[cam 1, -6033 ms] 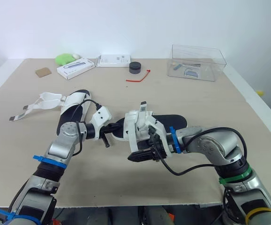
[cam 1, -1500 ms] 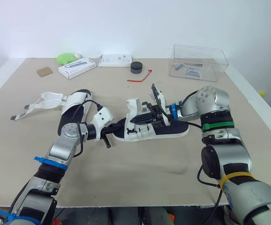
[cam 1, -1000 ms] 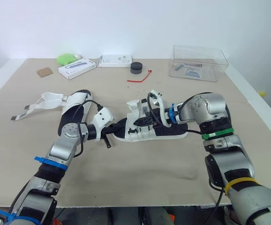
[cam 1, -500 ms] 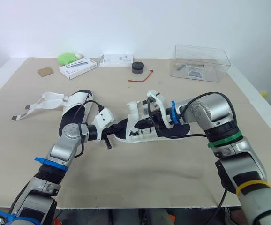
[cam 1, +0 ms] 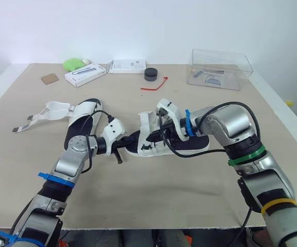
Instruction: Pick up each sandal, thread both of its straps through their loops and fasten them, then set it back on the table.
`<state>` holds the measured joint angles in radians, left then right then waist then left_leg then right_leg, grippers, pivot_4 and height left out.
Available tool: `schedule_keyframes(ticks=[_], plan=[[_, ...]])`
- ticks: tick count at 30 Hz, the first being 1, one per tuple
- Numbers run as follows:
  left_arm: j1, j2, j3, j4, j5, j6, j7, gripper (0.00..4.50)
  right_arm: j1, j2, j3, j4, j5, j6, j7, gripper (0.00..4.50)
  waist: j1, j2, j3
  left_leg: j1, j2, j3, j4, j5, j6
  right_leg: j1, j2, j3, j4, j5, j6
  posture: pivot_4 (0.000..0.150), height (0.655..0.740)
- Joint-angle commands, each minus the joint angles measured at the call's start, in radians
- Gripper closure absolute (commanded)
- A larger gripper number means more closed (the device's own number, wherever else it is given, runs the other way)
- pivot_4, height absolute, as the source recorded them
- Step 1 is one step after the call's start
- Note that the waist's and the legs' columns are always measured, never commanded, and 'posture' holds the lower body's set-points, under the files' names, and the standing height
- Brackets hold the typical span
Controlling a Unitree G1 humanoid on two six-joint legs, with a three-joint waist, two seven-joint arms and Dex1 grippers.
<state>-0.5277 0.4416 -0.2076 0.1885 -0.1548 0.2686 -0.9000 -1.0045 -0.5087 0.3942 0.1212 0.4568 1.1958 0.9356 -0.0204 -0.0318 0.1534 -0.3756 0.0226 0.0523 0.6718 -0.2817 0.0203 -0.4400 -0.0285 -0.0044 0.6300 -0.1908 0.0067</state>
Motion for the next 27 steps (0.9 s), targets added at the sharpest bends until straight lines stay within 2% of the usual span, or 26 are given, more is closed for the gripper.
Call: schedule_keyframes(ticks=[1,13,24,27], plan=[[0.028,-0.001,-0.034,0.044,0.042,0.029,0.008,4.5,-0.02,0.016,0.042,-0.022,0.008,-0.007,0.059,4.46,0.0,0.0,0.0,0.0,0.0,0.0,0.0,0.0,0.0,0.0,0.0,0.0,0.0,0.0,0.0,0.15,0.74],[0.03,0.002,-0.035,0.037,0.042,0.036,0.009,4.5,-0.023,-0.013,0.057,-0.084,-0.002,-0.028,0.137,4.46,0.0,0.0,0.0,0.0,0.0,0.0,0.0,0.0,0.0,0.0,0.0,-0.001,0.0,0.0,0.0,0.15,0.74],[0.021,0.001,-0.039,0.044,0.043,0.036,0.007,4.5,-0.04,0.017,0.038,-0.009,-0.03,-0.046,0.126,4.46,0.0,0.0,0.0,0.0,0.0,0.0,0.0,0.0,0.0,0.0,0.0,-0.001,0.001,0.0,-0.001,0.15,0.74],[0.02,0.003,-0.038,0.045,0.043,0.036,0.005,4.5,-0.05,0.012,0.072,0.003,-0.049,-0.069,0.151,4.46,0.0,0.0,0.0,0.001,0.0,0.0,0.0,0.0,0.0,0.0,0.0,-0.001,0.001,0.0,-0.001,0.15,0.74]])
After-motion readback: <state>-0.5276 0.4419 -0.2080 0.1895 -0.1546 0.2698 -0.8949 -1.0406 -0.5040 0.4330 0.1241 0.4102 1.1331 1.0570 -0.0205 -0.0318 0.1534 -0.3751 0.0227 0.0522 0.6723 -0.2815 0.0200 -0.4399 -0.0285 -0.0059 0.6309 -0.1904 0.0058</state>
